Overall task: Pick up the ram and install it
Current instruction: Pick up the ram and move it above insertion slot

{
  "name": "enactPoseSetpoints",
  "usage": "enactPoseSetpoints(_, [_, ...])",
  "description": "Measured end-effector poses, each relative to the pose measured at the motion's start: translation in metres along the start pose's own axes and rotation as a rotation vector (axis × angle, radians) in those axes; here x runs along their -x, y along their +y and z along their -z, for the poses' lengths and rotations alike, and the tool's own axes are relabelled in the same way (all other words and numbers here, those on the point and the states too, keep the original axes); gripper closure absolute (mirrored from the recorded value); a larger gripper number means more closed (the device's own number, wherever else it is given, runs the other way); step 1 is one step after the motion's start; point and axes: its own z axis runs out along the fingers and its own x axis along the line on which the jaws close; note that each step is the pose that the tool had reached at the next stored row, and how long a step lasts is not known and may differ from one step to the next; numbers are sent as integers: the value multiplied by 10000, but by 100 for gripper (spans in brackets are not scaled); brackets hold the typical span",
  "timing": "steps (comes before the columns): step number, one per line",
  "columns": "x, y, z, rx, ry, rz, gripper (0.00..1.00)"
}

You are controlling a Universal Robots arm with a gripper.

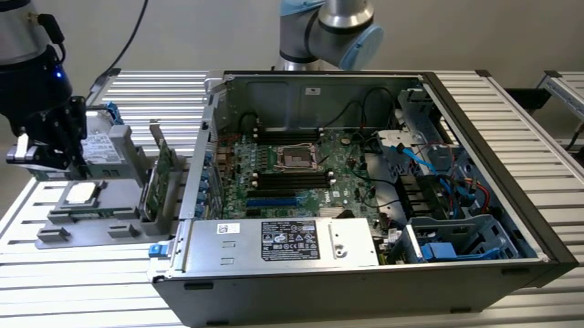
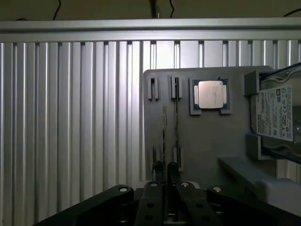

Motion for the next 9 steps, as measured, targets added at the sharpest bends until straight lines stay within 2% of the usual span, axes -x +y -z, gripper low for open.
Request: enactPoseSetpoints(9, [29,-140,115,94,1,3,84])
